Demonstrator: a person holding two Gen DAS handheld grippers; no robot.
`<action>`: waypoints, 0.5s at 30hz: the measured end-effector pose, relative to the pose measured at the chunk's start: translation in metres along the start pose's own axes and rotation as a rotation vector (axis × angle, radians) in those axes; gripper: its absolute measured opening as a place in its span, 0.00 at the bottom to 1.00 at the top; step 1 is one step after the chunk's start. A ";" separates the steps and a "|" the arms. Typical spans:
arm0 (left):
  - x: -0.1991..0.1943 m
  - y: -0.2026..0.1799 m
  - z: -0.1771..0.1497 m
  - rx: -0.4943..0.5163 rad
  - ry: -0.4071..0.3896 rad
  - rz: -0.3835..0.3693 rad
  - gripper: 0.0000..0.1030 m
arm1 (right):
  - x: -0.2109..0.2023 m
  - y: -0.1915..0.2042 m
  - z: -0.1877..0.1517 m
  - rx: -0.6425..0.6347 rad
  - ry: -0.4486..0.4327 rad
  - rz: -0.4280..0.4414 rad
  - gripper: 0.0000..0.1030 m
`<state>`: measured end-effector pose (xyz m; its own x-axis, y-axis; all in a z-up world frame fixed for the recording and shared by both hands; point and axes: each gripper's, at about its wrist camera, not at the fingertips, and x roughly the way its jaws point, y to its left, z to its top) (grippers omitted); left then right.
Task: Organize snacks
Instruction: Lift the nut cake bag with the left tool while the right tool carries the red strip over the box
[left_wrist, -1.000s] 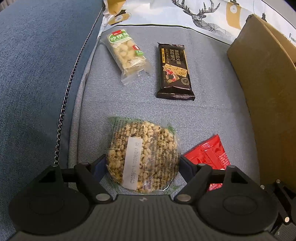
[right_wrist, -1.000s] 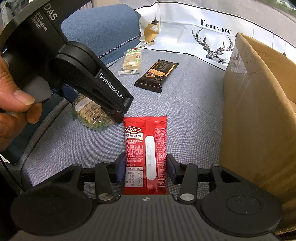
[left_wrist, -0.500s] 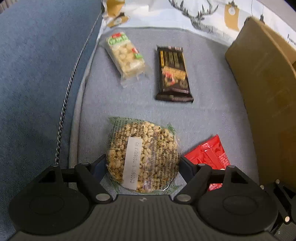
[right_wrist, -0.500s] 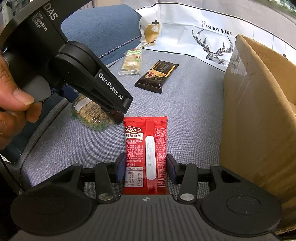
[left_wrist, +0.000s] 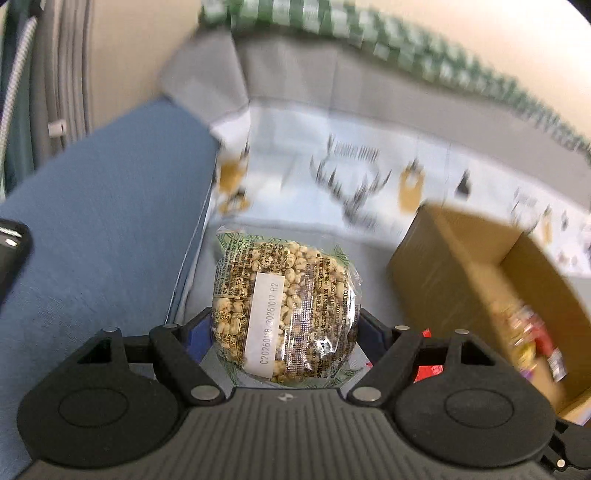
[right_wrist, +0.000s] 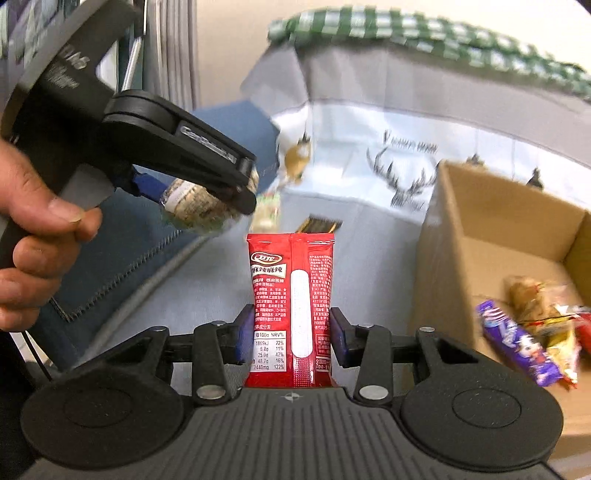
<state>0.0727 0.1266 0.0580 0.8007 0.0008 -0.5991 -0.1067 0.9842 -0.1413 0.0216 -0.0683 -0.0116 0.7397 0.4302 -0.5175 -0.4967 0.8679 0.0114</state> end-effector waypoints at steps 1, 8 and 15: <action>-0.008 -0.001 0.000 -0.009 -0.026 -0.010 0.80 | -0.007 -0.002 0.002 0.005 -0.020 -0.003 0.42; -0.033 -0.028 -0.001 0.030 -0.111 -0.076 0.80 | -0.054 -0.026 0.016 0.057 -0.169 -0.042 0.42; -0.025 -0.055 -0.003 0.125 -0.131 -0.100 0.80 | -0.091 -0.086 0.041 0.168 -0.272 -0.117 0.42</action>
<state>0.0573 0.0723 0.0783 0.8743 -0.0831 -0.4782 0.0449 0.9949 -0.0908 0.0155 -0.1715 0.0693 0.8926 0.3564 -0.2762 -0.3365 0.9342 0.1180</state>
